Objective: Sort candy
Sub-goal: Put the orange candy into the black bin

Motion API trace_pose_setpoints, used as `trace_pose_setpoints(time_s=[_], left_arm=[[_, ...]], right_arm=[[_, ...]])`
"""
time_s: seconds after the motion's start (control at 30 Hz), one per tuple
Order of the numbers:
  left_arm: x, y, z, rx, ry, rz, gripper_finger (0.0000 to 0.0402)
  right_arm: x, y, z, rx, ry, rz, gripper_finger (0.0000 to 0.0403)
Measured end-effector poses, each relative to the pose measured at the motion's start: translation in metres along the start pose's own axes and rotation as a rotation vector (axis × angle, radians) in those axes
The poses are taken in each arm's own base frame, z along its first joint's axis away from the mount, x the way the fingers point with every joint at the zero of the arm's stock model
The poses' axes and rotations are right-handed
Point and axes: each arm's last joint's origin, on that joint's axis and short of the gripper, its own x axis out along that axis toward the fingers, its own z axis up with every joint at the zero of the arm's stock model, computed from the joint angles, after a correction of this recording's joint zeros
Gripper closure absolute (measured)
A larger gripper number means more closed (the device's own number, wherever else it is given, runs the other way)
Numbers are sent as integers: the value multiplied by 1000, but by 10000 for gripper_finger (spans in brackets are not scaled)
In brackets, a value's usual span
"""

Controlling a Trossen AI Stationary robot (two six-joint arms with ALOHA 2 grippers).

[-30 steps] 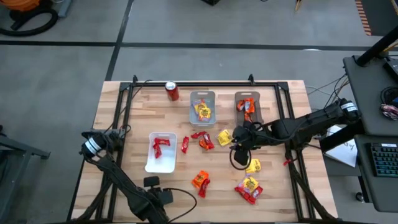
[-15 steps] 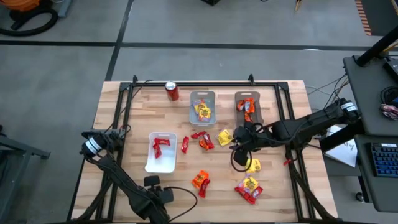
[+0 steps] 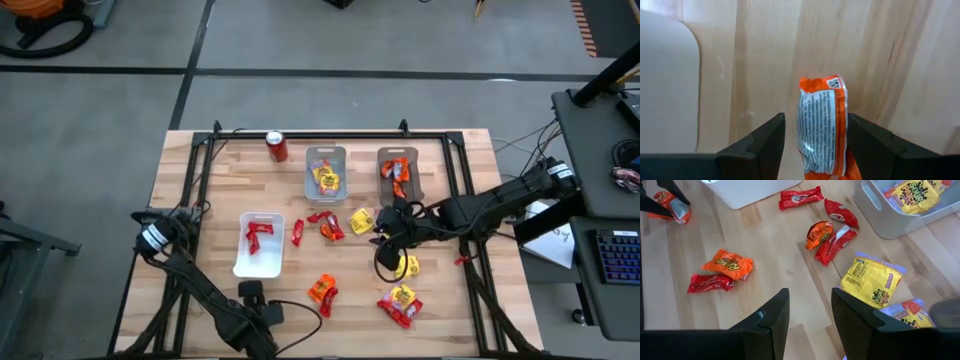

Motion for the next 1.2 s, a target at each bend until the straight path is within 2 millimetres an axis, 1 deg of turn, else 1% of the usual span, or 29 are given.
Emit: trace_pose_setpoints(time_s=[0.2, 0.27, 0.33, 0.53, 0.63, 0.73, 0.83, 0.93, 1.1, 1.2], left_arm=[[10, -2, 3, 18, 10, 14, 212], [11, -2, 3, 30, 7, 9, 222], [11, -2, 3, 39, 2, 14, 241], [9, 0, 4, 49, 4, 19, 329], [7, 1, 3, 59, 5, 20, 365], [2, 3, 3, 60, 4, 20, 379], [-4, 7, 2, 65, 4, 27, 376], [-19, 12, 3, 60, -52, 29, 370], [-62, 27, 6, 70, -252, -12, 370], [-91, 41, 7, 78, -388, -22, 374]], right_arm=[[0, 0, 0, -8, -5, -7, 264], [0, 0, 0, -9, -5, -7, 264], [0, 0, 0, -10, -5, -7, 264], [0, 0, -1, -16, -4, -8, 264], [0, 0, -1, -22, -4, -9, 264], [0, 0, -1, -37, -5, -9, 264], [0, 0, -1, -53, -6, -11, 264], [0, 0, -1, -86, -7, -13, 264], [2, 3, 0, -164, -42, 11, 264], [3, 7, 1, -230, -86, 46, 264]])
